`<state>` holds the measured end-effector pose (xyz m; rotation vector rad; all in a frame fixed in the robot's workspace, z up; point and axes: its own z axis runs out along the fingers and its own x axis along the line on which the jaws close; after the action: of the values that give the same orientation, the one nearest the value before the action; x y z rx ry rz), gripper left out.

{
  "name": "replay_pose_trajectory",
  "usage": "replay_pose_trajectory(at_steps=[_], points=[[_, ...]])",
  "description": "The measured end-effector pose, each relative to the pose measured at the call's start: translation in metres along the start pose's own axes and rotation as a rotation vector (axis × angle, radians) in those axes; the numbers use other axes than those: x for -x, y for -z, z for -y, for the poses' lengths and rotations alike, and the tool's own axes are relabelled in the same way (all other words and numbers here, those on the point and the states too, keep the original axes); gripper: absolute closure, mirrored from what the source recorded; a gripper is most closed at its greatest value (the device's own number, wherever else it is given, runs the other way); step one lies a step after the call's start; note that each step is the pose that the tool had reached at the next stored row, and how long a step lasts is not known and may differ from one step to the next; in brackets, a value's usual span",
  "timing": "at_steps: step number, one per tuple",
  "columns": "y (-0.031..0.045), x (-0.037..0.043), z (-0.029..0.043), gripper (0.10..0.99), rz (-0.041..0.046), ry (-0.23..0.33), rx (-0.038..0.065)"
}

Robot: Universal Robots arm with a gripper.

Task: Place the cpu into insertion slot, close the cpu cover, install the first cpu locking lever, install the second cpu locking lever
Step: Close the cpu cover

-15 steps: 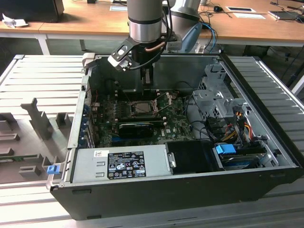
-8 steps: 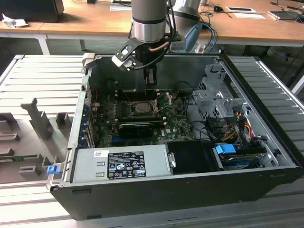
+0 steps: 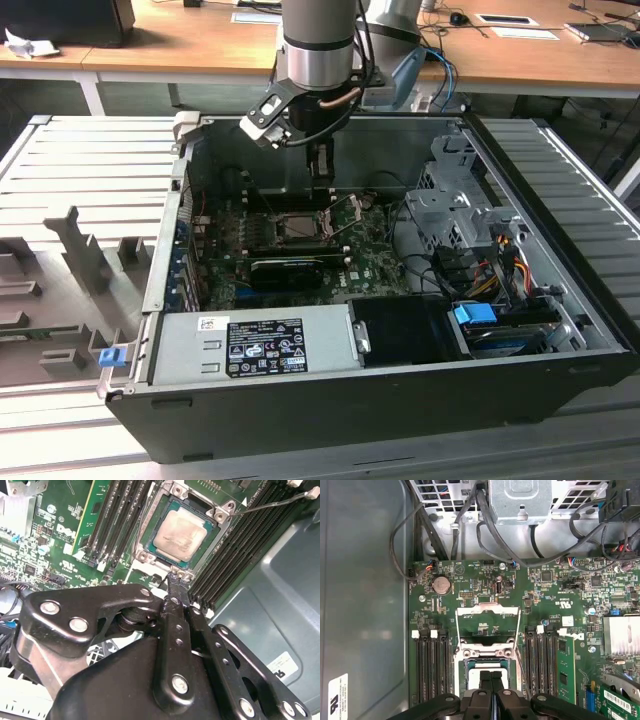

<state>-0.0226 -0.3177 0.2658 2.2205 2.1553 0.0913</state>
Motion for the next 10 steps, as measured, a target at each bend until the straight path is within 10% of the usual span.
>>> replay_pose_trajectory(at_steps=[10], points=[[0.0008,-0.0001,-0.0021,0.98,0.0,0.0,0.0]])
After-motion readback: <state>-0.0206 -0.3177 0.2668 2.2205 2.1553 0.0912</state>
